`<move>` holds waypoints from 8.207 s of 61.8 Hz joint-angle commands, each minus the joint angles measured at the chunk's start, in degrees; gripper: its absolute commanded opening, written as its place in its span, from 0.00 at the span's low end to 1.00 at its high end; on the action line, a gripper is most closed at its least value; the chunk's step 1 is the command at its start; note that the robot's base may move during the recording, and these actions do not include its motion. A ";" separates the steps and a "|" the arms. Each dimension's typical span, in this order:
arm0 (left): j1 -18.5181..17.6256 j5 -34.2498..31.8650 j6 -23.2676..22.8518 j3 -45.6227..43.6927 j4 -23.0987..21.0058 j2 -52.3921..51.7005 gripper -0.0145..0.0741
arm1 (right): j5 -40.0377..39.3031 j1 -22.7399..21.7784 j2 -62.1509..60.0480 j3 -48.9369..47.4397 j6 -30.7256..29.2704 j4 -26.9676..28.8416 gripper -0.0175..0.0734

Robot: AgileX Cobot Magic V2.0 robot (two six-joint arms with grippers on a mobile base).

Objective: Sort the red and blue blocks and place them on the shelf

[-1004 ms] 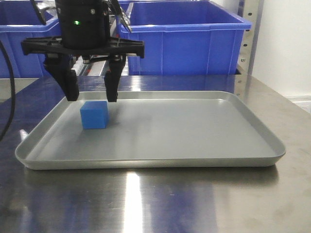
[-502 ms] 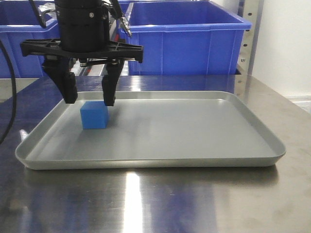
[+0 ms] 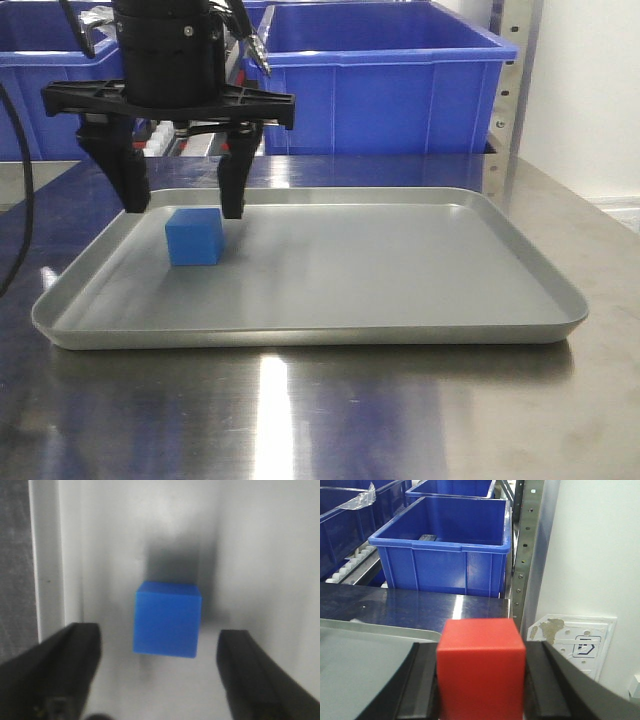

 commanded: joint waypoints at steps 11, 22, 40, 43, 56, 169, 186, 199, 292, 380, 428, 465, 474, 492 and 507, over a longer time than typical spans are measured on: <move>0.64 -2.60 -0.07 -1.79 -1.34 -2.97 0.81 | -5.25 -0.23 0.33 -1.68 -0.42 0.00 0.25; 0.78 -4.11 -0.07 -1.79 -1.56 -2.88 0.81 | -5.25 -0.23 0.33 -1.68 -0.42 0.00 0.25; 1.76 -3.68 0.21 -1.18 -1.56 -2.88 0.81 | -5.25 -0.23 0.33 -1.68 -0.42 0.00 0.25; 1.87 -3.68 1.00 -1.04 -1.56 -2.88 0.81 | -5.25 -0.23 0.33 -1.68 -0.42 0.00 0.25; 1.87 -4.57 1.11 1.13 -1.43 -2.88 0.81 | -5.25 -0.23 0.33 -1.68 -0.42 0.00 0.25; 0.81 -7.92 2.58 3.11 -4.48 -4.62 0.30 | -5.25 -0.23 0.33 -1.68 -0.42 0.00 0.25; 1.17 -8.33 29.82 5.50 -17.03 -11.99 0.30 | -5.25 -0.23 0.33 -1.68 -0.42 0.00 0.25; 1.17 -21.86 40.22 15.92 -18.16 -19.60 0.30 | -5.25 -0.23 0.33 -1.68 -0.42 0.00 0.25; 31.77 -60.46 41.95 68.31 -14.18 -93.96 0.30 | -5.25 -0.23 0.33 -1.68 -0.42 0.00 0.25; 31.77 -60.36 41.95 68.31 -14.18 -94.00 0.30 | -5.25 -0.23 0.33 -1.68 -0.42 0.00 0.25; 31.77 -60.36 41.95 68.31 -14.18 -94.00 0.30 | -5.25 -0.23 0.33 -1.68 -0.42 0.00 0.25; 31.77 -60.36 41.95 68.31 -14.18 -94.00 0.30 | -5.25 -0.23 0.33 -1.68 -0.42 0.00 0.25; 31.77 -60.36 41.95 68.31 -14.18 -94.00 0.30 | -5.25 -0.23 0.33 -1.68 -0.42 0.00 0.25; 31.77 -60.36 41.95 68.31 -14.18 -94.00 0.30 | -5.25 -0.23 0.33 -1.68 -0.42 0.00 0.25; 31.77 -60.36 41.95 68.31 -14.18 -94.00 0.30 | -5.25 -0.23 0.33 -1.68 -0.42 0.00 0.25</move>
